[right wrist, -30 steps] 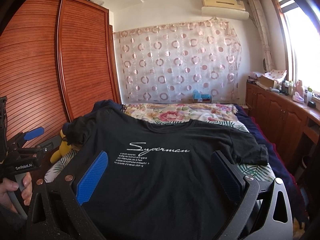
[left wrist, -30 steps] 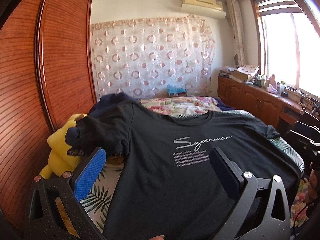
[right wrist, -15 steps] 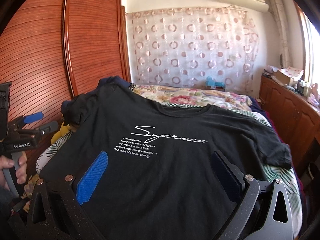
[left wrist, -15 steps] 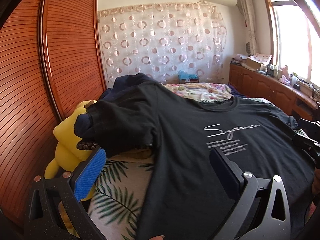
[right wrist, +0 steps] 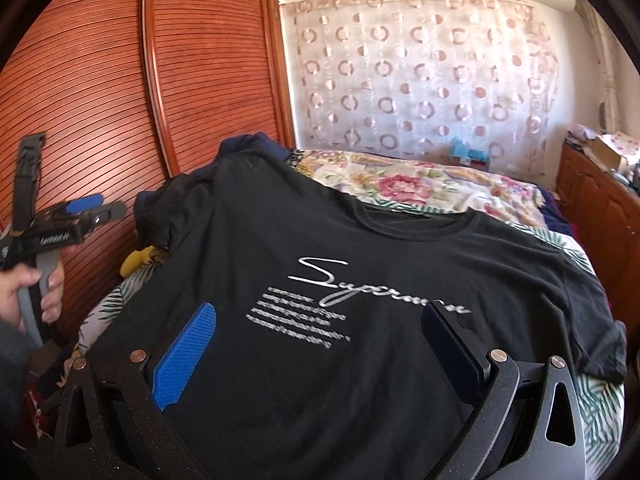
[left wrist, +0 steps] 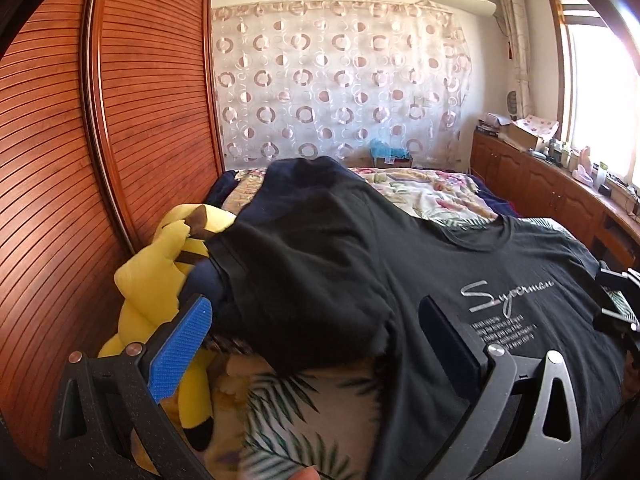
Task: Fold small clothes
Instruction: 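Move the left gripper to the shirt's side edge and close on it, then fold the held side edge inward over the shirt back, then open the left gripper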
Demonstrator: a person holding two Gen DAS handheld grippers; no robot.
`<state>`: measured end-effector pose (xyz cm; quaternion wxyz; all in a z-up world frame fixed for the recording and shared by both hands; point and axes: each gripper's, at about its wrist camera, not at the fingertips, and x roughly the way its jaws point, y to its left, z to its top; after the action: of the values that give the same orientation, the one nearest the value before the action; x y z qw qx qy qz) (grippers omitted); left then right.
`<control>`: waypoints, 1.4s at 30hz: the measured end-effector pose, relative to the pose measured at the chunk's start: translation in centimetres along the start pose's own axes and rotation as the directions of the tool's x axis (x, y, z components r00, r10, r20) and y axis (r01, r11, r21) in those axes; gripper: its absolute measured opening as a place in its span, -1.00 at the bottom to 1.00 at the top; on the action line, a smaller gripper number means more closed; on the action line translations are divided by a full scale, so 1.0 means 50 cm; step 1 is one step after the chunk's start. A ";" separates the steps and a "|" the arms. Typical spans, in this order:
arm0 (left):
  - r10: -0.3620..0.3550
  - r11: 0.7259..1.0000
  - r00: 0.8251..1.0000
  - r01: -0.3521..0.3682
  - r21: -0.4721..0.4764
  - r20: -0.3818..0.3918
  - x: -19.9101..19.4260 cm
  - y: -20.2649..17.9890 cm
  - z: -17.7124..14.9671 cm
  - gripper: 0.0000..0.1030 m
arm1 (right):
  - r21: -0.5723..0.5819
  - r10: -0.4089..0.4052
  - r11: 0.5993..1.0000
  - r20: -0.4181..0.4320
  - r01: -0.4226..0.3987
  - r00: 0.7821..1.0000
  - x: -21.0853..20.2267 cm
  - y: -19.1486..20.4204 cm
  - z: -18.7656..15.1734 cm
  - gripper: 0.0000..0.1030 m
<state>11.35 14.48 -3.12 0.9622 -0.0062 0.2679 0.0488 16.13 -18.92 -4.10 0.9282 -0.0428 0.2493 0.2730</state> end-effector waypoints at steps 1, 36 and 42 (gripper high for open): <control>-0.001 1.000 1.000 0.001 -0.003 -0.002 0.005 0.009 0.006 1.00 | -0.002 0.008 1.000 -0.001 -0.008 1.000 0.001 0.001 -0.001 0.99; -0.030 0.993 0.956 -0.004 -0.118 -0.293 0.253 0.177 0.060 -0.51 | -0.031 0.121 0.991 -0.158 -0.127 0.980 0.235 -0.059 0.115 0.99; 0.001 0.998 0.968 -0.016 -0.056 -0.249 0.235 0.169 0.081 -0.63 | -0.013 0.115 0.993 -0.155 -0.118 0.981 0.227 -0.056 0.112 0.99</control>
<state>22.62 24.08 -5.56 0.9201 -0.0390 0.3851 0.0595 28.31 -14.58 -4.90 0.8880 -0.0592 0.3194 0.3255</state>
